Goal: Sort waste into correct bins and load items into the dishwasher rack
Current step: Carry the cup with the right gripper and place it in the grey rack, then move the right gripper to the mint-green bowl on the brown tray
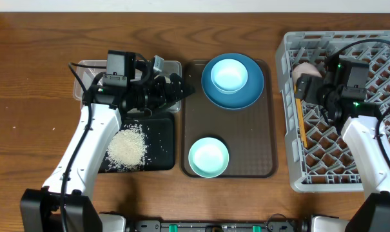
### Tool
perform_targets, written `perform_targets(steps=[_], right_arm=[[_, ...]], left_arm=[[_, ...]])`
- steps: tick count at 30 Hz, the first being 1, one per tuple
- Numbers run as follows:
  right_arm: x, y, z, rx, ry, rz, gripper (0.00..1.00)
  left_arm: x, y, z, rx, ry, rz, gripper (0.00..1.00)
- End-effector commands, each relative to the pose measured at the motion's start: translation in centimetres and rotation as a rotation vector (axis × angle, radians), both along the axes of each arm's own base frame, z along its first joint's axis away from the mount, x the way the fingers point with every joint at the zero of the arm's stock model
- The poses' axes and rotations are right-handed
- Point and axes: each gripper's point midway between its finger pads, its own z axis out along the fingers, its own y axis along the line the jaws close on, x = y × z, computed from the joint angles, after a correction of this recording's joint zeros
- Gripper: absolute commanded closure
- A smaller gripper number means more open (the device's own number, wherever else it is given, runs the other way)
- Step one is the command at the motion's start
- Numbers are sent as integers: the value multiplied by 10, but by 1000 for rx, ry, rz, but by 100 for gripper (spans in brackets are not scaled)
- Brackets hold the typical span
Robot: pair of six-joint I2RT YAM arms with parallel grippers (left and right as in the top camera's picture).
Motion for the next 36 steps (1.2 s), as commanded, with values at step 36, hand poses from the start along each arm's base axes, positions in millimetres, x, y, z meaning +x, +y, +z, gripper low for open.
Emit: perform_targets(steps=[36], right_arm=[[-18, 203, 52, -54, -229, 700, 36]], left_arm=[[2, 1, 2, 8, -19, -2, 6]])
